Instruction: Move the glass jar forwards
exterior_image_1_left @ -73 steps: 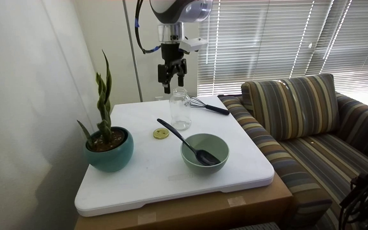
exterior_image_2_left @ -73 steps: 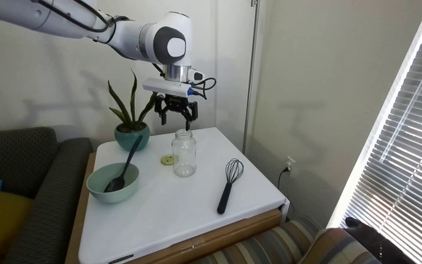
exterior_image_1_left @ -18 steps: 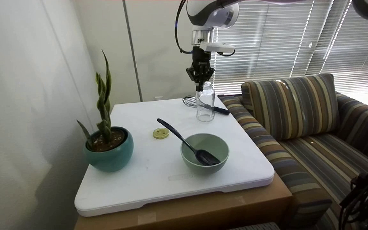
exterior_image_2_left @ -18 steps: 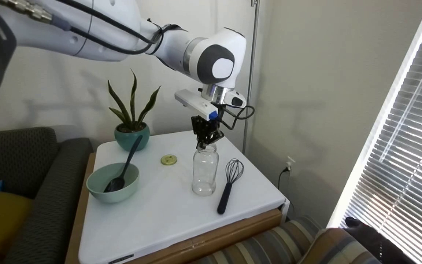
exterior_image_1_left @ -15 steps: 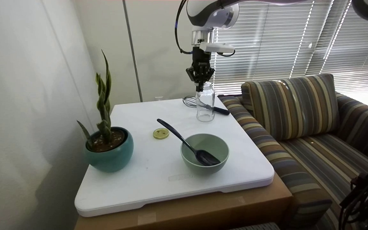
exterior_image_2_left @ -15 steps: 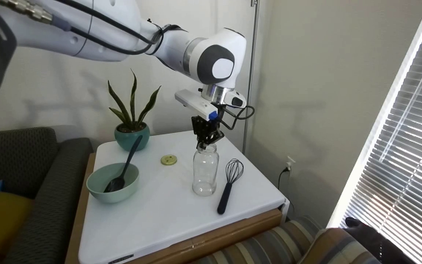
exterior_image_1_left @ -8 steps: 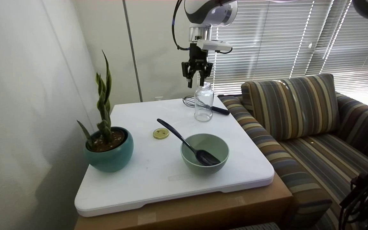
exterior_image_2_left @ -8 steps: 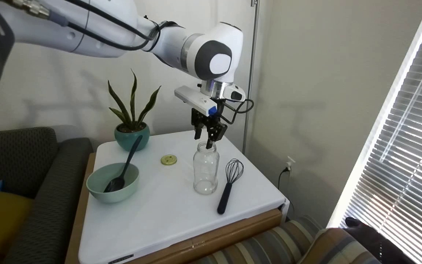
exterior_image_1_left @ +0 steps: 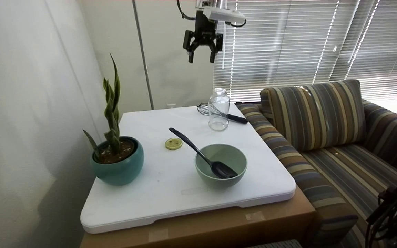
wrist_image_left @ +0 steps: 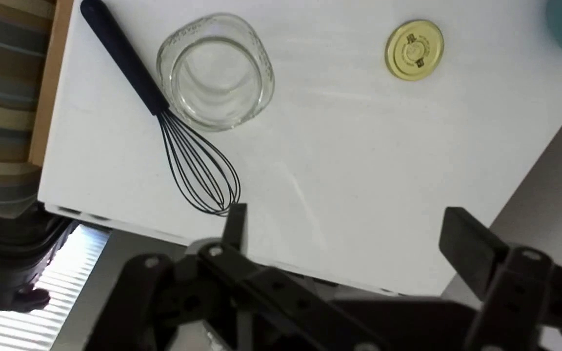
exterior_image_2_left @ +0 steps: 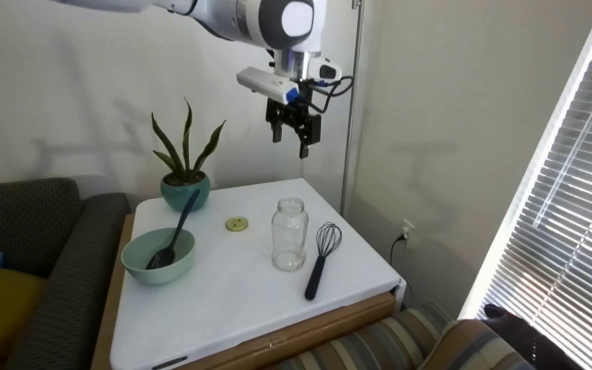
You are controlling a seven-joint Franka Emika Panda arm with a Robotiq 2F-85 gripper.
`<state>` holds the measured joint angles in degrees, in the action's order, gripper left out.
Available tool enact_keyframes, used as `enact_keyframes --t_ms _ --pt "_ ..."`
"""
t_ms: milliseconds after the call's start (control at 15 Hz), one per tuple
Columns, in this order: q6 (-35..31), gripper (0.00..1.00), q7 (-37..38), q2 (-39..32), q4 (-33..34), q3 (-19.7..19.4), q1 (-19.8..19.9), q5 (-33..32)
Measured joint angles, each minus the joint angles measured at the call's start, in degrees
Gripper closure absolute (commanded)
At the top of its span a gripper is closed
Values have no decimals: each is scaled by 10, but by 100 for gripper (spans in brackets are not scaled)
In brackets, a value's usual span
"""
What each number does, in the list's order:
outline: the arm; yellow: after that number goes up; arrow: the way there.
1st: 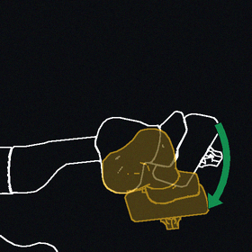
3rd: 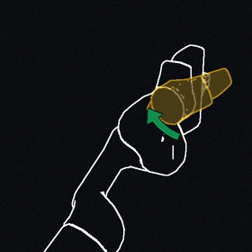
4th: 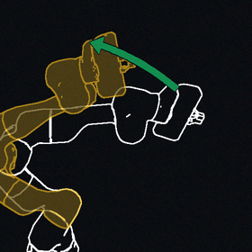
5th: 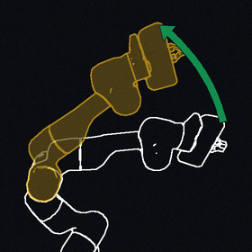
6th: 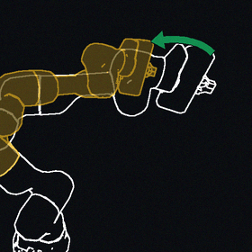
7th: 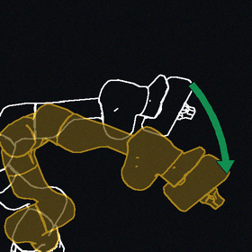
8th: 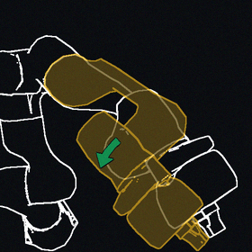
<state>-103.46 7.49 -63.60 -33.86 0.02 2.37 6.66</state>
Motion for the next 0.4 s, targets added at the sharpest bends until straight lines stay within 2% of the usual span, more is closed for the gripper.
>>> enact_keyframes --t_ms 400 --pt "31 0 46 40 0 -3 -20 -6"
